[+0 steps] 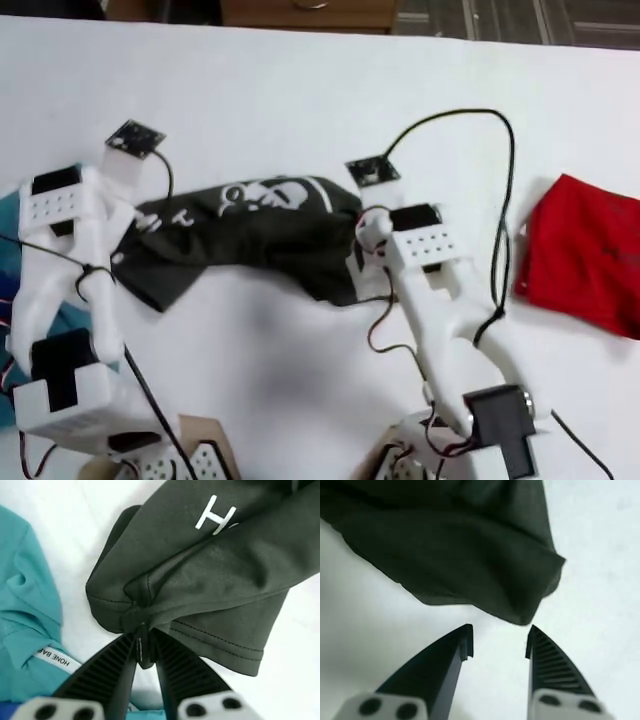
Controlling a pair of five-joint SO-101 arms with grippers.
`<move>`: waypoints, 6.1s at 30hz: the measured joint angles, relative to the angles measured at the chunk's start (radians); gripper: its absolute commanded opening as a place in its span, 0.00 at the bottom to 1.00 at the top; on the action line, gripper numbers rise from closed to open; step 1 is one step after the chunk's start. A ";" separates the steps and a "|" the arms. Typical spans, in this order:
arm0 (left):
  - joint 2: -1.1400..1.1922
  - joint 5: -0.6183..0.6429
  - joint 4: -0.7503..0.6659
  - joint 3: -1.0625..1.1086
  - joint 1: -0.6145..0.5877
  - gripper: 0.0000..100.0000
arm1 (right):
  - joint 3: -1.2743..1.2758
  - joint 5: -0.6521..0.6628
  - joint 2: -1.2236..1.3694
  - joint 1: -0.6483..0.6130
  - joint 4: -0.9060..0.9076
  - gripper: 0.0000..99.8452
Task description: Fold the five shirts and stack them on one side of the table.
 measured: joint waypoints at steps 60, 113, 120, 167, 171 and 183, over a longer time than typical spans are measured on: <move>0.000 -0.002 -0.018 0.000 0.000 0.02 | 0.103 0.017 0.184 0.112 -0.290 0.02; -0.644 -0.003 0.575 -1.002 0.224 0.02 | -1.266 0.356 -0.324 0.405 0.146 0.02; -0.744 -0.003 0.574 -1.003 0.224 0.02 | -1.281 0.356 -0.450 0.416 0.183 0.02; -0.753 -0.005 0.430 -0.950 0.120 0.02 | -1.194 0.387 -0.494 0.559 0.161 0.02; -0.753 -0.005 0.330 -0.749 0.120 0.02 | -1.046 0.387 -0.397 0.505 0.161 0.02; -0.697 -0.032 -0.074 -0.160 0.123 0.02 | -0.793 0.394 -0.091 0.394 -0.091 0.02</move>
